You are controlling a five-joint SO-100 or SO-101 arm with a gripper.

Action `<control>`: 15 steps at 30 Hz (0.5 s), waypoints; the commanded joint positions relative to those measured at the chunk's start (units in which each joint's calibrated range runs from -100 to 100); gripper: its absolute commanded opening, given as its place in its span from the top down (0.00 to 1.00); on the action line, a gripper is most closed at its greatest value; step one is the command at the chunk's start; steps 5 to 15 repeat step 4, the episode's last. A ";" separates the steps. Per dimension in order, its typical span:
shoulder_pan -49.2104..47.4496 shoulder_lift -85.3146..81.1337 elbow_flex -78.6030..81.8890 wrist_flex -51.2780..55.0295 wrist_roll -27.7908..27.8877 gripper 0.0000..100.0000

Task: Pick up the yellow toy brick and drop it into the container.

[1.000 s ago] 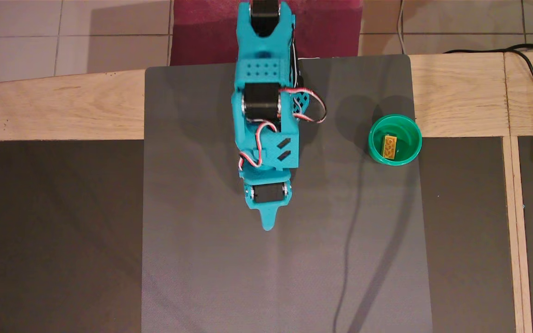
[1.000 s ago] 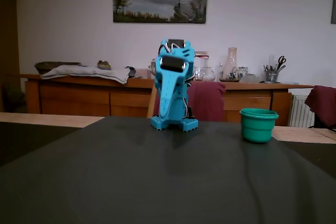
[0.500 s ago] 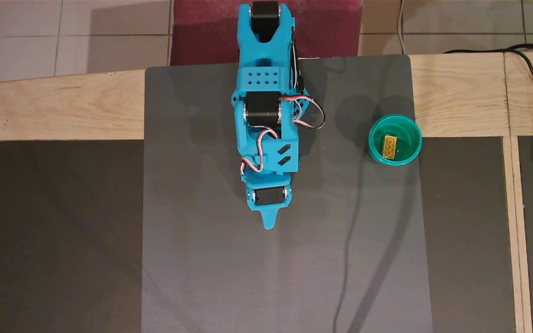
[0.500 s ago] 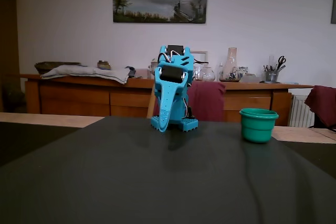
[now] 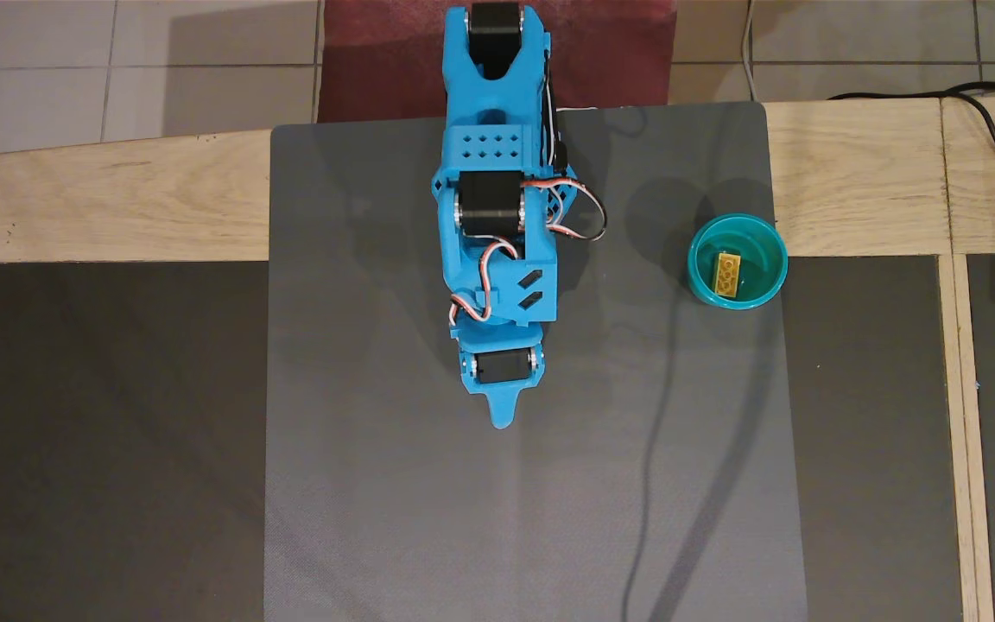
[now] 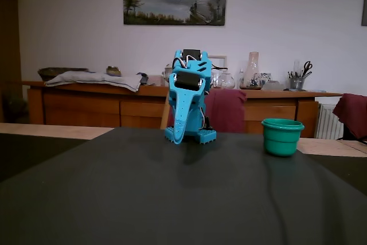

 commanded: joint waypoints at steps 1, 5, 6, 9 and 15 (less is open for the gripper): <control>0.30 -0.35 -0.26 -0.66 -0.20 1.00; 0.30 -0.35 -0.26 -0.66 -0.20 1.00; 0.30 -0.35 -0.26 -0.66 -0.20 1.00; 0.30 -0.35 -0.26 -0.66 -0.20 1.00; 0.30 -0.35 -0.26 -0.66 -0.20 1.00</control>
